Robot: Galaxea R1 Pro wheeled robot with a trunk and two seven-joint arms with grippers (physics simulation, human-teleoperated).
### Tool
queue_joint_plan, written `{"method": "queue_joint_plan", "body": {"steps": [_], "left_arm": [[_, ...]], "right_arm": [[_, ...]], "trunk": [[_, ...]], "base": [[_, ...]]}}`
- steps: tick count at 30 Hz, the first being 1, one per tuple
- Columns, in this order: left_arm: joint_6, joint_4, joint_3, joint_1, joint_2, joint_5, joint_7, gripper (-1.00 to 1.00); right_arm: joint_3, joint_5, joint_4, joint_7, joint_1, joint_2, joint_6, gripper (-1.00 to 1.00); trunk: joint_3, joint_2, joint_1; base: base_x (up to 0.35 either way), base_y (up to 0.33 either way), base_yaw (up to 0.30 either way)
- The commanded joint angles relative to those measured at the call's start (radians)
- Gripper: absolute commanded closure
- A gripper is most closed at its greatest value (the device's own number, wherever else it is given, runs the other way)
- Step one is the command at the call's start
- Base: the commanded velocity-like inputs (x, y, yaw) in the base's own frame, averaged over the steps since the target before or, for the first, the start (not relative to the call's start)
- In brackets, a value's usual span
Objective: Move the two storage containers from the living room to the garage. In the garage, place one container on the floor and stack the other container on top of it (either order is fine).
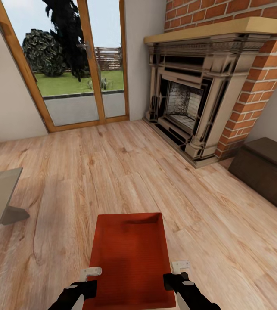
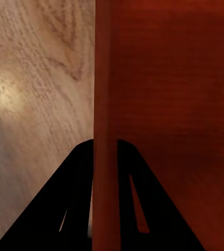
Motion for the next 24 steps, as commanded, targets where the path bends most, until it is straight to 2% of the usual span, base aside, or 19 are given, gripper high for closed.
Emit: {"method": "queue_joint_plan", "body": {"steps": [1,24], "left_arm": [[0.001,-0.003,-0.009,-0.001,0.002,0.017,0.012,1.00],[0.001,-0.003,-0.009,-0.001,0.002,0.017,0.012,1.00]], "right_arm": [[0.007,-0.010,0.000,-0.006,0.000,-0.001,0.005,1.00],[0.007,-0.010,0.000,-0.006,0.000,-0.001,0.005,1.00]], "trunk": [[0.001,0.000,0.000],[0.029,0.000,0.000]], "base": [[0.000,0.000,0.000],[0.000,0.000,0.000]]}}
